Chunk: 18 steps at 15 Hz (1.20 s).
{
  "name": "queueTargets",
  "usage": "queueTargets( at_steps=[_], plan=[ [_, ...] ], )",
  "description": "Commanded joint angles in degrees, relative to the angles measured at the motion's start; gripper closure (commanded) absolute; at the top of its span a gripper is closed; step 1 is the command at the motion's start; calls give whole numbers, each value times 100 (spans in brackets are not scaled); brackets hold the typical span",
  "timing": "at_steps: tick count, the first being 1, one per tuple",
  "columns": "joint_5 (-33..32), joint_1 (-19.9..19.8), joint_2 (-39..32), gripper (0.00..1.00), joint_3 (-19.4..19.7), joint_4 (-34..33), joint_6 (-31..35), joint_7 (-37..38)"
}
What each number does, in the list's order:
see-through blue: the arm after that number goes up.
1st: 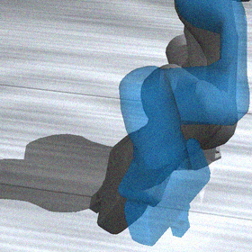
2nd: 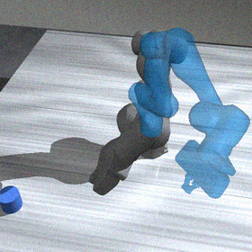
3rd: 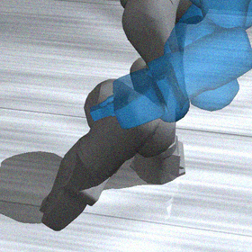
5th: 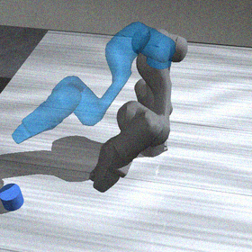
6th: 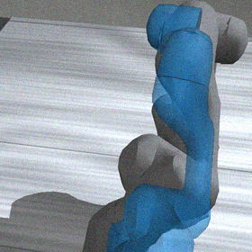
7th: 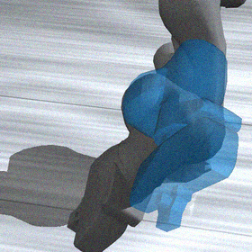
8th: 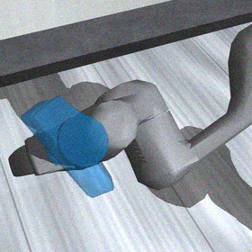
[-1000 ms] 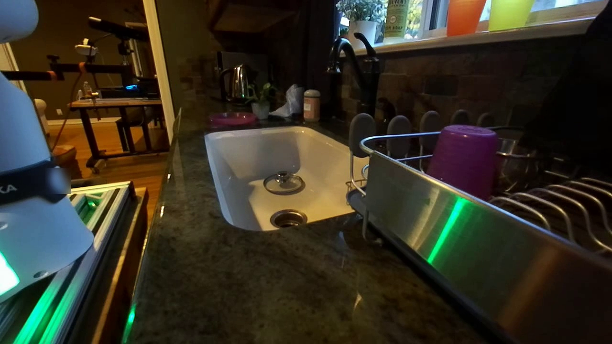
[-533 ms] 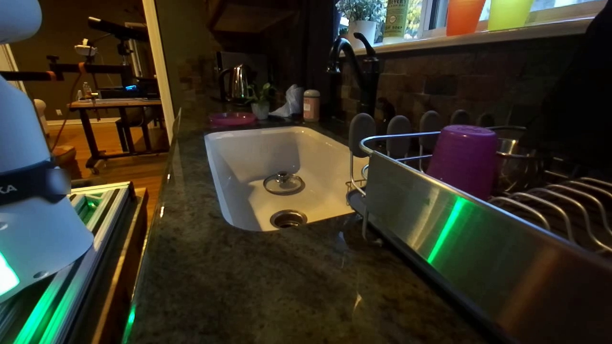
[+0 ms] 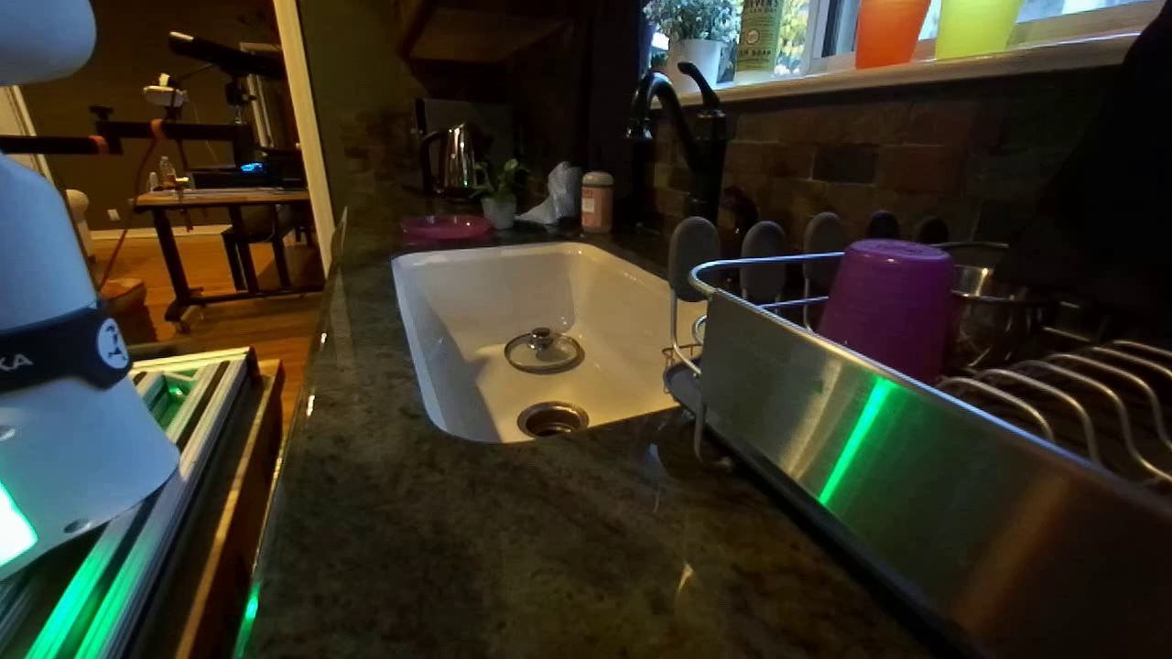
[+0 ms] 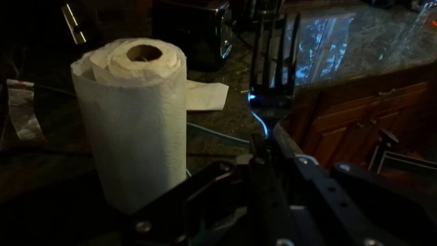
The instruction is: Pick up the folk and put it in the dish dryer
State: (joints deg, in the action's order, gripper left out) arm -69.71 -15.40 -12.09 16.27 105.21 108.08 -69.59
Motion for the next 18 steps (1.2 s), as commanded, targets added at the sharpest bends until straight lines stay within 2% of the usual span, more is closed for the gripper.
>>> queueTargets(
  at_steps=[1, 4, 7, 18],
  plan=[
    [-579, -151, -506, 98, 1, -493, 42, 263],
    [-1023, -208, -839, 98, -32, -716, 154, 663],
    [-1167, -194, -1055, 98, -113, -808, 195, 996],
    [-853, -308, -1532, 98, -379, -868, 555, 1481]
  ],
)
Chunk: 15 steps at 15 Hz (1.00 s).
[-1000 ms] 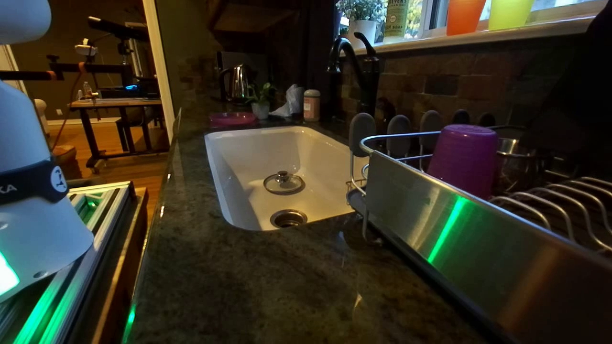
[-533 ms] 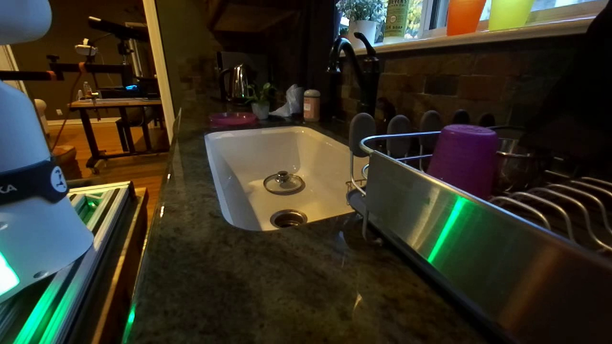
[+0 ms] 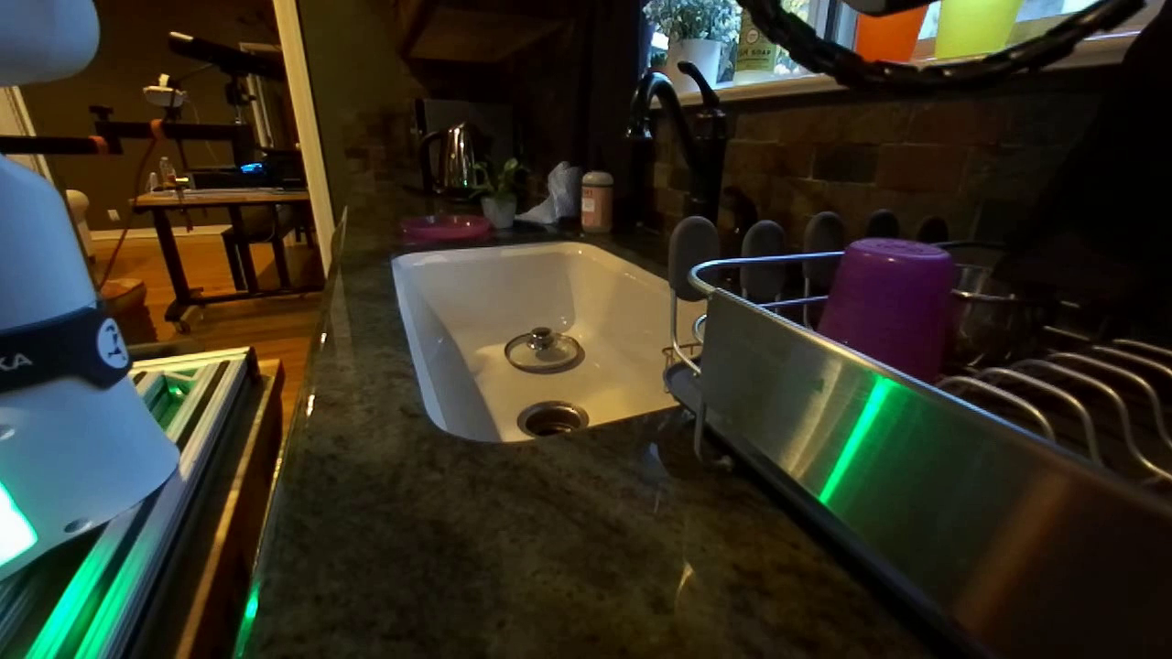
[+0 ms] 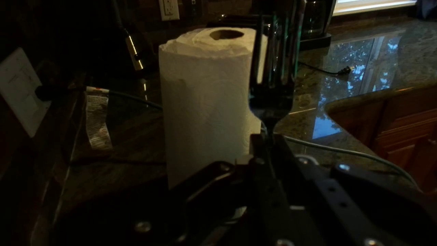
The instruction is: Pick up the folk and put it in the dish dryer
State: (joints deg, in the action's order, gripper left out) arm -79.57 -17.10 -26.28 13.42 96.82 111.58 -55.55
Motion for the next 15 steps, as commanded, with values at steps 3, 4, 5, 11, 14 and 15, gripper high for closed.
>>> queueTargets(
  at_steps=[3, 4, 5, 11, 14, 15],
  plan=[
    [301, -188, -206, 98, -138, 4, 243, 43],
    [371, -200, -249, 98, -148, 19, 226, 41],
    [438, -208, -279, 98, -156, 46, 188, -50],
    [788, -159, 6, 35, -213, -30, 31, -340],
    [1322, -112, 850, 13, -316, 244, -136, -812],
    [1504, -82, 1124, 6, -331, 334, -201, -966]
  ],
)
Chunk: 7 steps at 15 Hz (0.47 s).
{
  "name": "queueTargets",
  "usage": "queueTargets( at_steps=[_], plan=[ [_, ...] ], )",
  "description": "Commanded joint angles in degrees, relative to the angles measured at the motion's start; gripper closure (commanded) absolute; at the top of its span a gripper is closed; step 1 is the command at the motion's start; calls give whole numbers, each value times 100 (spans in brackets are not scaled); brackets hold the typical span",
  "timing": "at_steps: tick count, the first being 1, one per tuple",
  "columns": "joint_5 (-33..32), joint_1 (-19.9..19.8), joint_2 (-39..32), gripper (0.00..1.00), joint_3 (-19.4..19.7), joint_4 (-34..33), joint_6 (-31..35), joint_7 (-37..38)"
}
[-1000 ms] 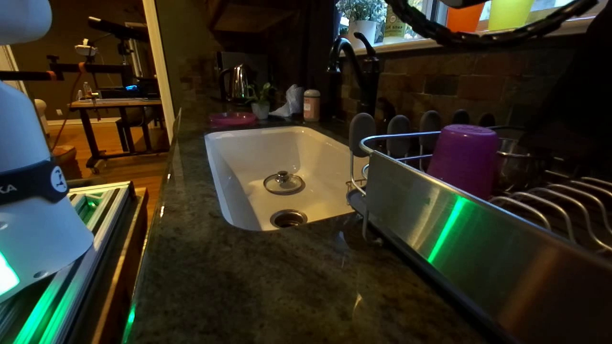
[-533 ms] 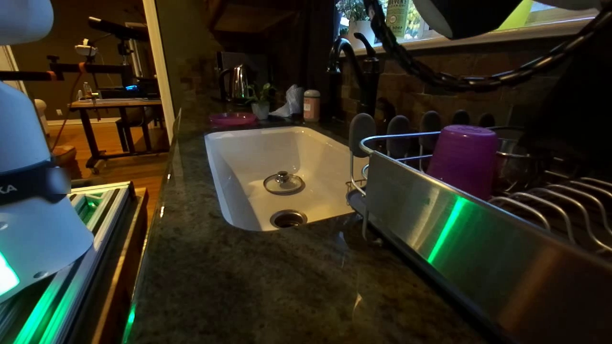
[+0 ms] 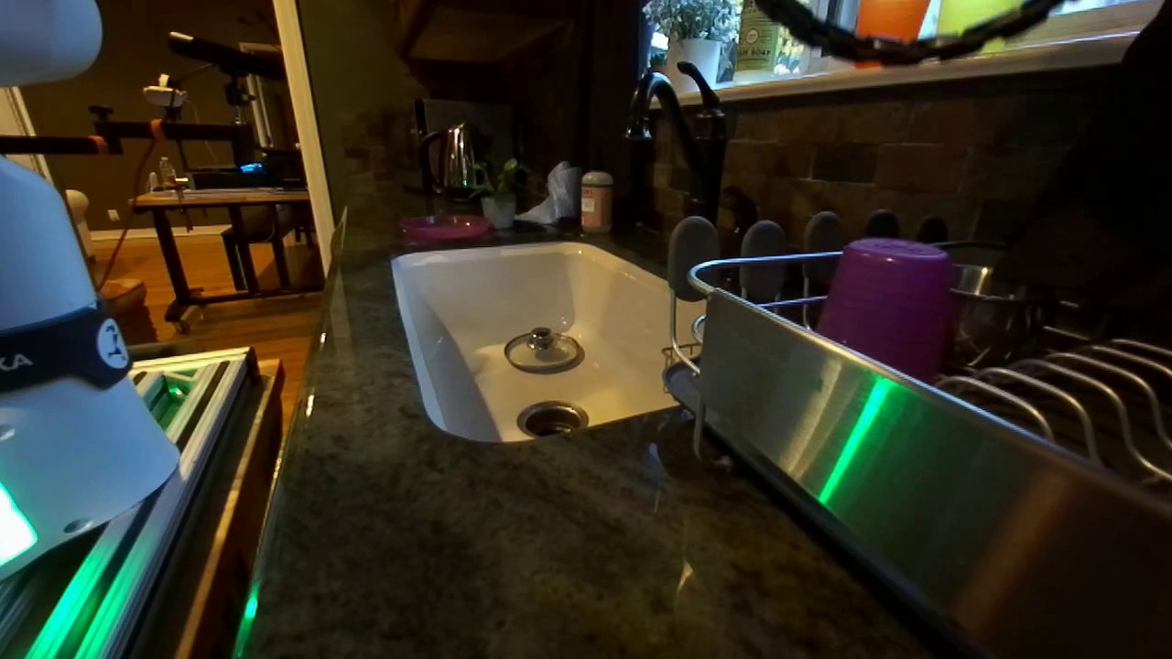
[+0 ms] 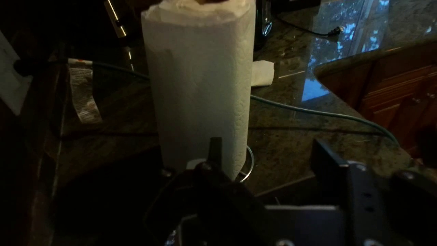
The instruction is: Pick up the folk and put it in the dish dryer
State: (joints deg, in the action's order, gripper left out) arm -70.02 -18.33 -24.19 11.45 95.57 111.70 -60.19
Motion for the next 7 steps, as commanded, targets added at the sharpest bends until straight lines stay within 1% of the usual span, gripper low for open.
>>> queueTargets(
  at_steps=[1, 3, 5, 6, 7],
  plan=[
    [712, 88, 1198, 1, -145, 543, -304, -580],
    [872, 228, 1810, 0, -154, 769, -491, -587],
    [845, 379, 2471, 0, -198, 1114, -341, -482],
    [754, 316, 1718, 0, -78, 448, -411, -554],
    [756, 387, 2002, 0, -96, 590, -413, -552]
  ],
)
